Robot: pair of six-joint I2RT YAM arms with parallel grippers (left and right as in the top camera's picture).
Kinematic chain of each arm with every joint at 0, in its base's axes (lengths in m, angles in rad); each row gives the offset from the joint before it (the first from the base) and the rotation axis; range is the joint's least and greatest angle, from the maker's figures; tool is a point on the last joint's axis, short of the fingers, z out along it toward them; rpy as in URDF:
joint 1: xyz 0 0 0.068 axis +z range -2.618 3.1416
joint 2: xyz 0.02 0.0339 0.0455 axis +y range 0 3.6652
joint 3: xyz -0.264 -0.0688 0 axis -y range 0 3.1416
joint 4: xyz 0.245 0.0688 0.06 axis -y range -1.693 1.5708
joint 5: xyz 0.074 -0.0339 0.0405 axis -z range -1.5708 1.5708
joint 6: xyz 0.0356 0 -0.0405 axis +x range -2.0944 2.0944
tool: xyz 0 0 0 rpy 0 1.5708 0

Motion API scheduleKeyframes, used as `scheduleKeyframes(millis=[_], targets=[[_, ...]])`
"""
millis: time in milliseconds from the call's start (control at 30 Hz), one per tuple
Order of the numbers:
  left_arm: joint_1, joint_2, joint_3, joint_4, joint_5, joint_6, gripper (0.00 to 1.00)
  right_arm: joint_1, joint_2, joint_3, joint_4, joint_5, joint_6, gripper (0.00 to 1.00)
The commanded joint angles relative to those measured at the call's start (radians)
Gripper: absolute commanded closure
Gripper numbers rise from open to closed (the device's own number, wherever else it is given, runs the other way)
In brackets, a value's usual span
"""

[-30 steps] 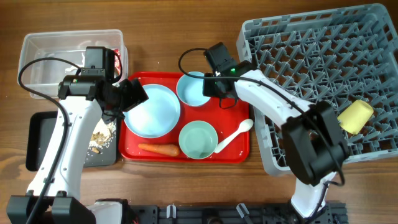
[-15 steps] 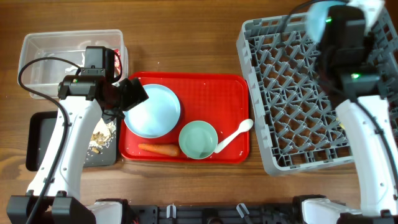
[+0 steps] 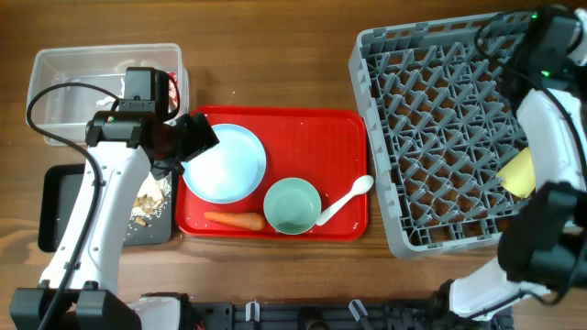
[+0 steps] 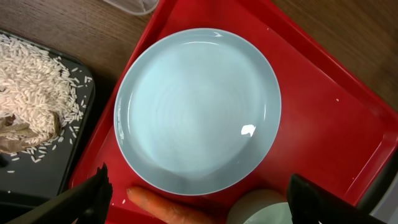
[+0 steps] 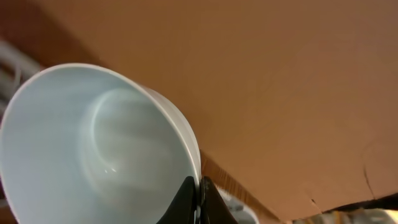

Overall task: Sort waste into correct bins and load items into the dishwasher rack
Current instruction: 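Set the light-blue bowl into the back of the rack, release, then grasp the mint-green bowl on the red tray with the right gripper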

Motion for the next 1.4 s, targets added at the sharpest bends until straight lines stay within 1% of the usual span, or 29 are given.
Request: scheduleKeyframes(millis=[0, 67, 133, 267, 300, 333, 367, 400, 433, 500, 533, 600, 633, 667, 700, 767, 800, 867, 933, 1000, 1067, 1233, 1333, 1367], targets=[[0.005, -0.02, 0.0, 0.006, -0.006, -0.008, 0.09, 0.029, 0.07, 0.006, -0.062, 0.024, 0.108, 0.96], [0.005, -0.02, 0.0, 0.006, -0.005, -0.007, 0.09, 0.05, 0.084, 0.003, -0.115, -0.035, 0.159, 0.96], [0.005, -0.02, 0.0, 0.006, -0.005, -0.008, 0.09, 0.067, 0.084, 0.0, -0.14, -0.085, 0.174, 0.96], [0.005, -0.02, 0.0, 0.006, -0.002, -0.007, 0.09, 0.138, 0.084, 0.0, -0.205, -0.117, 0.213, 0.95], [0.005, -0.02, 0.0, 0.006, -0.002, -0.007, 0.09, 0.157, 0.084, 0.0, -0.233, -0.145, 0.212, 0.9], [0.005, -0.02, 0.0, 0.006, -0.002, -0.007, 0.09, 0.169, 0.084, 0.0, -0.261, -0.175, 0.211, 0.81], [0.005, -0.02, 0.0, 0.006, -0.002, -0.007, 0.09, 0.185, 0.084, 0.0, -0.313, -0.224, 0.212, 0.64], [0.005, -0.02, 0.0, 0.006, -0.002, -0.007, 0.09, 0.193, 0.084, 0.0, -0.34, -0.261, 0.213, 0.52], [0.005, -0.02, 0.0, 0.006, -0.002, -0.007, 0.09, 0.199, 0.083, 0.0, -0.362, -0.296, 0.214, 0.43], [0.005, -0.02, 0.0, 0.005, -0.002, -0.007, 0.08, 0.205, 0.069, 0.0, -0.399, -0.344, 0.247, 0.4], [0.005, -0.02, 0.0, 0.005, -0.002, -0.007, 0.08, 0.207, 0.052, 0.0, -0.409, -0.385, 0.249, 0.4], [0.005, -0.02, 0.0, 0.002, -0.002, -0.007, 0.08, 0.208, -0.011, 0.002, -0.42, -0.48, 0.234, 0.37], [0.005, -0.02, 0.0, 0.001, -0.002, -0.007, 0.08, 0.211, -0.049, 0.002, -0.42, -0.541, 0.234, 0.27], [0.005, -0.02, 0.0, 0.0, -0.002, -0.007, 0.07, 0.215, -0.09, 0.002, -0.418, -0.623, 0.23, 0.21], [0.005, -0.02, 0.0, -0.001, -0.003, -0.006, 0.06, 0.222, -0.14, 0.002, -0.41, -0.76, 0.209, 0.16], [0.005, -0.02, 0.0, -0.001, -0.003, -0.007, 0.05, 0.242, -0.205, 0.002, -0.399, -1.113, 0.161, 0.16], [0.005, -0.02, 0.0, -0.001, -0.003, -0.007, 0.05, 0.258, -0.226, 0.002, -0.405, -1.259, 0.149, 0.16], [0.005, -0.02, 0.0, -0.001, -0.003, -0.007, 0.05, 0.314, -0.238, 0.002, -0.445, -1.402, 0.15, 0.17], [0.005, -0.02, 0.0, -0.001, -0.003, -0.007, 0.04, 0.39, -0.229, 0.0, -0.49, -1.436, 0.149, 0.17], [0.005, -0.02, 0.0, -0.001, -0.003, -0.007, 0.04, 0.524, -0.193, -0.001, -0.558, -1.425, 0.13, 0.17], [0.005, -0.02, 0.0, -0.001, -0.003, -0.007, 0.04, 0.599, -0.156, -0.001, -0.596, -1.404, 0.131, 0.17], [0.005, -0.02, 0.0, -0.001, -0.003, -0.007, 0.04, 0.724, -0.012, -0.001, -0.688, -1.398, 0.135, 0.17], [0.005, -0.02, 0.0, -0.001, -0.003, -0.007, 0.03, 0.768, 0.069, -0.001, -0.716, -1.403, 0.149, 0.2], [0.005, -0.02, 0.0, -0.001, -0.003, -0.007, 0.04, 0.787, 0.099, -0.001, -0.715, -1.403, 0.149, 0.25]])
